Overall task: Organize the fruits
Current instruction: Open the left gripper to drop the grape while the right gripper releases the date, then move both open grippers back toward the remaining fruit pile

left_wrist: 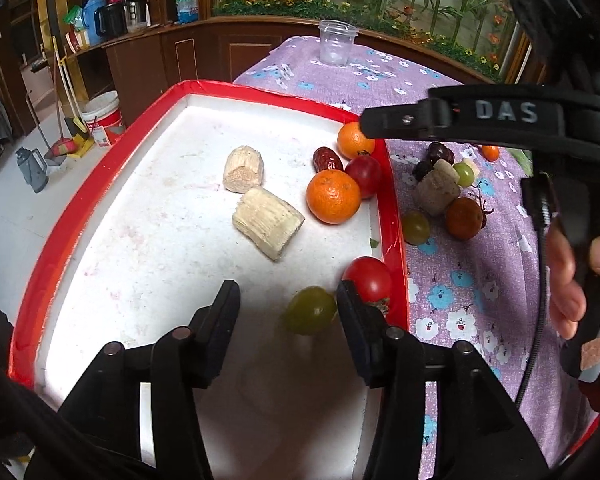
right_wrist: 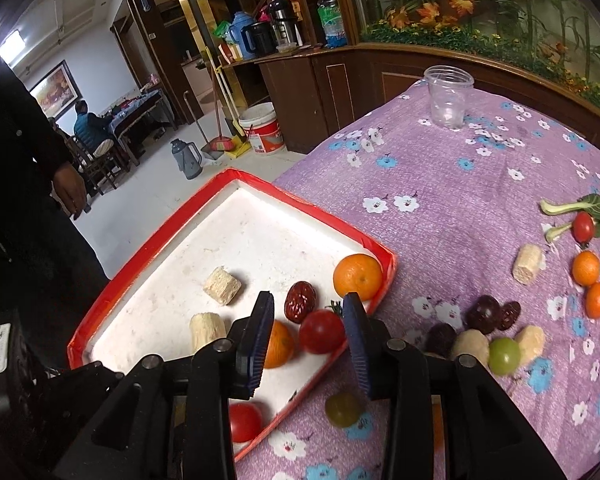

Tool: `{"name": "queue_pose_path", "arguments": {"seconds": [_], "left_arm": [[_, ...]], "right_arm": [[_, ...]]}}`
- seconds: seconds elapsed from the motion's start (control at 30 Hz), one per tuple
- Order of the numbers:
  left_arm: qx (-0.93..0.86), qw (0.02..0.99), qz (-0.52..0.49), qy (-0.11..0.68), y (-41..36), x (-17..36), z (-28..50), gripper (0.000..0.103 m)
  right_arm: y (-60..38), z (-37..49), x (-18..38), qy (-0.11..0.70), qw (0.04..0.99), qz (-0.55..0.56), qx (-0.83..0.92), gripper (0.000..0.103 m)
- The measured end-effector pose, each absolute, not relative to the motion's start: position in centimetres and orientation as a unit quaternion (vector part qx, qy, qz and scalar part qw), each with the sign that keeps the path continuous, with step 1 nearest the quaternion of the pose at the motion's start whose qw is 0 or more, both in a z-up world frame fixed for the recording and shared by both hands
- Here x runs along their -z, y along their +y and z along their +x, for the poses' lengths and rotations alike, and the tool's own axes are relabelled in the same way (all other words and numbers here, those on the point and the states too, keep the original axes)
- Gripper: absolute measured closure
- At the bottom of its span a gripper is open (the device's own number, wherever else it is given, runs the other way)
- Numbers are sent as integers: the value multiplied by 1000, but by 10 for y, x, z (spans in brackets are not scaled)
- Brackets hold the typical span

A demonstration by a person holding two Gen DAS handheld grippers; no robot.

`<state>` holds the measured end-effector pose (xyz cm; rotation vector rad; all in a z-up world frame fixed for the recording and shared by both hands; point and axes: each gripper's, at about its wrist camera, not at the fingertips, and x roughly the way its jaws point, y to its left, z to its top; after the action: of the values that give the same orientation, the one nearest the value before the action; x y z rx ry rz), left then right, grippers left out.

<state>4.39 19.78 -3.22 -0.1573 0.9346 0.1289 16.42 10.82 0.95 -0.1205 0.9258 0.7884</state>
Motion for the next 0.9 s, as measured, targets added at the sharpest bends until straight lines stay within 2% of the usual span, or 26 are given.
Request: {"name": "queue_pose_path", "arguments": {"seconds": [0.17, 0.27, 0.37, 0.9], "left_arm": [[-65, 893, -65, 440, 193, 25, 39, 48], [-65, 896, -59, 435, 188, 20, 37, 48], [-64, 899, -50, 431, 183, 16, 34, 48], [-49, 909, -40, 411, 156, -1, 26, 45]], "right_arm": [[94, 156, -15, 430, 822, -46, -372, 62], [85, 150, -18, 428, 823, -43, -371, 61], [76, 145, -21, 425, 825, -39, -370, 56], [9, 130, -26, 422, 840, -13, -341, 52]]}}
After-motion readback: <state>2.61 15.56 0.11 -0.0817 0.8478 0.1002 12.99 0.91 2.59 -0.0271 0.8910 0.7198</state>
